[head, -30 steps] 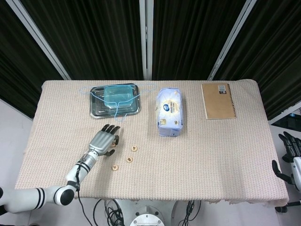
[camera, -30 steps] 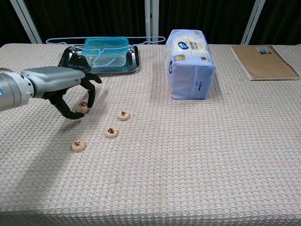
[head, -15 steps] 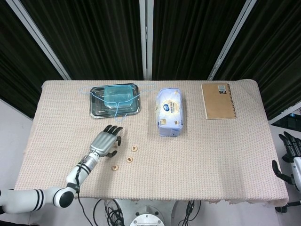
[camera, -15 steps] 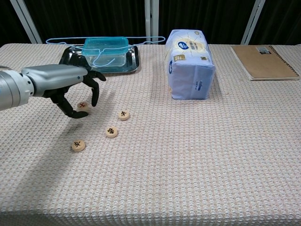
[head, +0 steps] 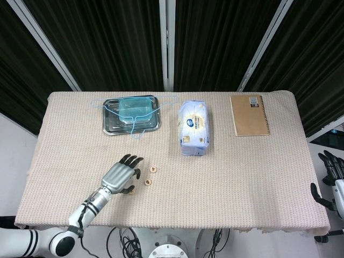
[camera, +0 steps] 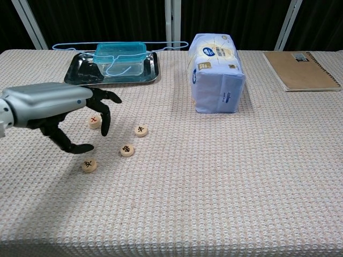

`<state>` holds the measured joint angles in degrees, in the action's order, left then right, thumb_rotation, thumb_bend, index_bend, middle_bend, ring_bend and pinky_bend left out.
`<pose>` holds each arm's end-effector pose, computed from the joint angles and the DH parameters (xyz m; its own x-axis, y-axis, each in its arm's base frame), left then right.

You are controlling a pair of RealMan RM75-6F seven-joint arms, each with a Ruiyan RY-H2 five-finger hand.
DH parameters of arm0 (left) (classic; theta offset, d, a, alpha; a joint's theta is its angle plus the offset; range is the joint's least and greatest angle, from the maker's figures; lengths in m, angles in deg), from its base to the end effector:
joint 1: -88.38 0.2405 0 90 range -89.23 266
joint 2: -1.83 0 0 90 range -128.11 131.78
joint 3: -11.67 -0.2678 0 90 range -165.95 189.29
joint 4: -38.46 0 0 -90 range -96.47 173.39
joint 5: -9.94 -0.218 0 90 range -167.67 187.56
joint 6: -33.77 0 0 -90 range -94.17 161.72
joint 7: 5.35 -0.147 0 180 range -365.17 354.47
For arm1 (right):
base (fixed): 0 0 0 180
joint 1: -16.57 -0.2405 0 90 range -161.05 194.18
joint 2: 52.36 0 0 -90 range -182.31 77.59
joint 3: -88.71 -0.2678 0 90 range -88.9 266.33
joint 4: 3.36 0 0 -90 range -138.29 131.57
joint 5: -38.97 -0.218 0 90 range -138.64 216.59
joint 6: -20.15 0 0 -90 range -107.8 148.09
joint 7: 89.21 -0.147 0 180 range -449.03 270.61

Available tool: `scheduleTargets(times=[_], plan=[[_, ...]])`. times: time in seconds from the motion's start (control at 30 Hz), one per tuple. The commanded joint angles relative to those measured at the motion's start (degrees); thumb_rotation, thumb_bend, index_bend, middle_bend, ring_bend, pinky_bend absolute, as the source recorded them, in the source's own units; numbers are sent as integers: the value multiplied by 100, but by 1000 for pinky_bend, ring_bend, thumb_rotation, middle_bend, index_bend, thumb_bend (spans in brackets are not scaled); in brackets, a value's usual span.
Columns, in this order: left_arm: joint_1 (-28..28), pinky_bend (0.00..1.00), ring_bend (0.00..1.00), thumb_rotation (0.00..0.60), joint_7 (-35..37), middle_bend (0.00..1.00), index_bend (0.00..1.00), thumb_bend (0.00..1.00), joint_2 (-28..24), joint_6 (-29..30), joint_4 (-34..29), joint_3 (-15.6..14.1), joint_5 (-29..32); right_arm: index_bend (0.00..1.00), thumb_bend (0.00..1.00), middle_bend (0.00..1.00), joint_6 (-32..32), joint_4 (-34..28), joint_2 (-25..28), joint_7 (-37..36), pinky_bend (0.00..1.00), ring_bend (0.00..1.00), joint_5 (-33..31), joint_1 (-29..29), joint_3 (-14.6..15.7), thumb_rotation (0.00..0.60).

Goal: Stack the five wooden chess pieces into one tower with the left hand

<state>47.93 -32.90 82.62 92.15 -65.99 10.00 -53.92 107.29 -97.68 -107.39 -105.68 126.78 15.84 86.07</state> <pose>-0.1556 0.2688 -0.0186 0.5223 0.4005 0.7529 0.8201 -0.4780 -0.3147 -0.3331 -0.1612 0.2087 0.2433 0.0092 0.9699 -0.9698 0.0220 0.2430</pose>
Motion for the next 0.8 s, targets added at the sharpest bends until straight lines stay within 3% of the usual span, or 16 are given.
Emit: scheduleTargets(times=[0.03,0.37,0.53,0.8], plan=[[203,0,0,600,-93,45,433,314,-149,197,-213,-207,-130,0,406,0,-11,5,2,-6,0,0,1,-7,1,600],[560,0,0,600,167,45,414,311,-256,327,-243,-470,-549,0,407,0,8,-24,-12,61,0,0,49,1,26,600],[668,0,0,600,364,45,323,310,23,326,124,-477,-821,0,407,0,18,-26,-20,82,0,0,47,4,24,600],[786,0,0,600,570,45,377,311,395,342,591,-373,-1048,0,406,0,-17,-2,-20,61,0,0,29,-13,20,600]])
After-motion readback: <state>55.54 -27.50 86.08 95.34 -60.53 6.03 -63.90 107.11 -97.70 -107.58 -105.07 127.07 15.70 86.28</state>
